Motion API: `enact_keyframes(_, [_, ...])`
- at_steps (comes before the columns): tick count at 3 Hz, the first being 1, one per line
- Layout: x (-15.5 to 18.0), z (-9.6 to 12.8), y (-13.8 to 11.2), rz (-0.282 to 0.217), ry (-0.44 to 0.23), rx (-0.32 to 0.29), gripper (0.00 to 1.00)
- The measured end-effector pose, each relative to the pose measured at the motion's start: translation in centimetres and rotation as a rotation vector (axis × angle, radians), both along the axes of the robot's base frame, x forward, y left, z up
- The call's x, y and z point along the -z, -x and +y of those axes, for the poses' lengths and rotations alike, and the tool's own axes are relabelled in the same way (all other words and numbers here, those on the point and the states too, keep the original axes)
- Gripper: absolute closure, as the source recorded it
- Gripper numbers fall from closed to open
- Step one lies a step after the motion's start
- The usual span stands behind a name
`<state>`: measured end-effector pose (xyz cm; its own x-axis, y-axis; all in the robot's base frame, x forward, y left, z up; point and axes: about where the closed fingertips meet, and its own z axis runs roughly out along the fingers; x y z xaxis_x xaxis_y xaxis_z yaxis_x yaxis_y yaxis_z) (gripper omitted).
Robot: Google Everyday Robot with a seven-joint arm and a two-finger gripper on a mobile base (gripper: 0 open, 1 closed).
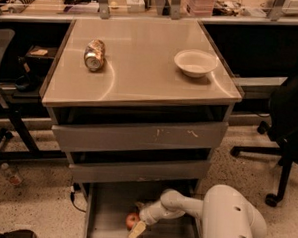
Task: Pick apple from bottom drawer and place on counter
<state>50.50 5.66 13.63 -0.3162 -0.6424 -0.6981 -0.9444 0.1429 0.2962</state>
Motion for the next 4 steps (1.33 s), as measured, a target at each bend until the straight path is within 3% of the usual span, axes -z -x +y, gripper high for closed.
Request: enact_keyframes(4, [0.00, 0.01, 0.01, 0.000, 0.000, 0.000, 0.88])
